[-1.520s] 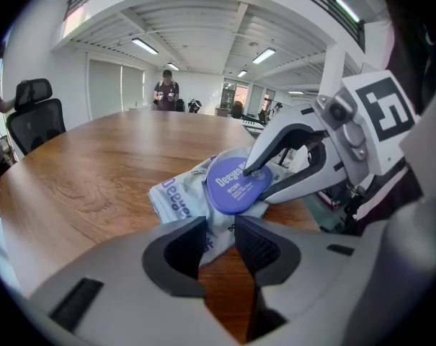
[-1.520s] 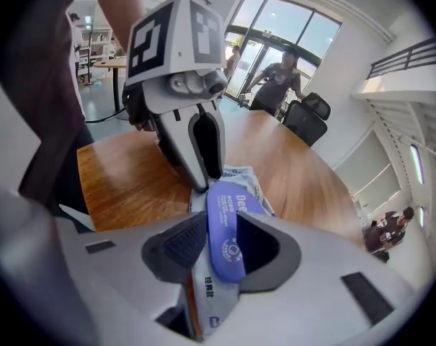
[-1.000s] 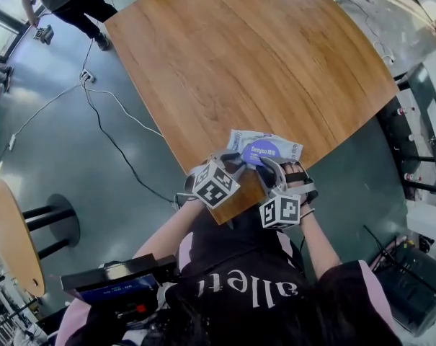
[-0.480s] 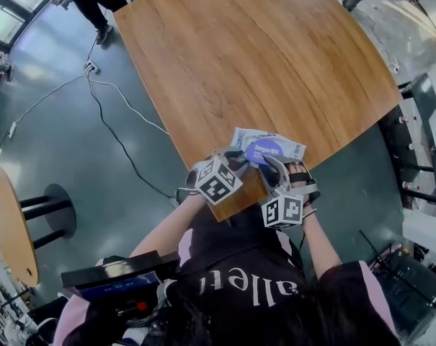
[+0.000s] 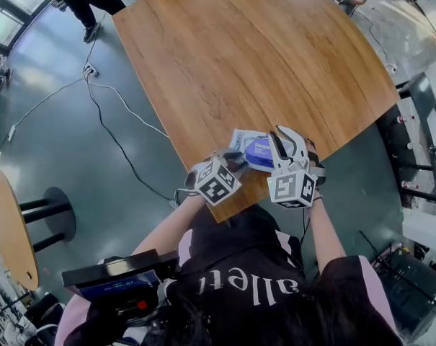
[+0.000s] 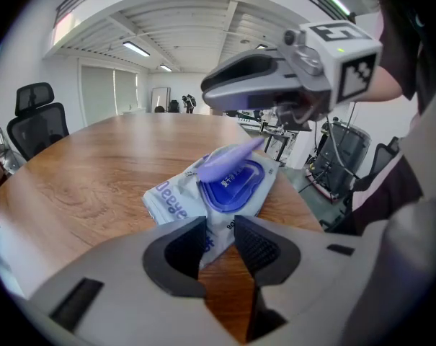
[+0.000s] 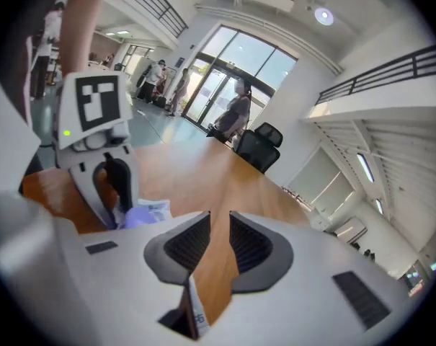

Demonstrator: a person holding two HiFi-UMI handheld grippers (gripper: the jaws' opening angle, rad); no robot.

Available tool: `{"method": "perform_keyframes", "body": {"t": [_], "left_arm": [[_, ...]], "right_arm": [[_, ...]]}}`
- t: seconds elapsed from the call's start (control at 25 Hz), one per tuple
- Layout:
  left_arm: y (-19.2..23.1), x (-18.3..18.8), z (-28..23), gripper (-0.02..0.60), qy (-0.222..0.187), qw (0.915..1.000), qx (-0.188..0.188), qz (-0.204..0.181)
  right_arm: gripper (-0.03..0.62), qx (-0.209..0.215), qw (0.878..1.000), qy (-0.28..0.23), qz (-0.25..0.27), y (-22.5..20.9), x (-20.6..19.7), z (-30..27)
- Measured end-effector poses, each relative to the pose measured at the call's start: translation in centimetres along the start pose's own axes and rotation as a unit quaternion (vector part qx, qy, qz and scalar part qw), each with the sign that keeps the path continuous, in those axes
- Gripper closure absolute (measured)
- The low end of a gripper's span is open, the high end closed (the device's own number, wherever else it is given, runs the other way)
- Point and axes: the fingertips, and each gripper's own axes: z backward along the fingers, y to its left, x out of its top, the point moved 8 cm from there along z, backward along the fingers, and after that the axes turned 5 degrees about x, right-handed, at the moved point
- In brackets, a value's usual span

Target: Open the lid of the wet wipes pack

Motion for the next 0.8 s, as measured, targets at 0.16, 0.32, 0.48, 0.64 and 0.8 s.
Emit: {"method": "perform_keyframes", "body": {"t": [0.16, 0.32, 0.48, 0.64, 0.8], "left_arm": [[0.1, 0.1, -0.1, 0.460, 0.000, 1.0000, -0.002, 0.003], [0.1, 0.2, -0.2, 0.460, 0.000, 1.0000, -0.006, 0.007], [0.1, 0.2, -0.2, 0.460, 0.001, 1.0000, -0.007, 0.007], [-0.1, 0.1, 0.0, 0.460, 0.001, 0.9999, -0.009, 0.007], [-0.1, 0.2, -0.1, 0.460, 0.000, 0.9999, -0.008, 0.007]], "right_arm": [[0.505, 0.027, 0.999, 0.040, -0.026, -2.5, -1.6, -3.5], [0.503, 0.077, 0.997, 0.017, -0.016, -2.0, -1.0, -2.4], [0.493, 0.160, 0.986, -0.002, 0.034, 2.3, -0.8, 0.5], [0.468, 0.218, 0.973, 0.015, 0.071, 6.5, -2.0, 1.7], [0.468, 0.224, 0.969, 0.042, 0.097, 7.7, -3.3, 0.7]]}}
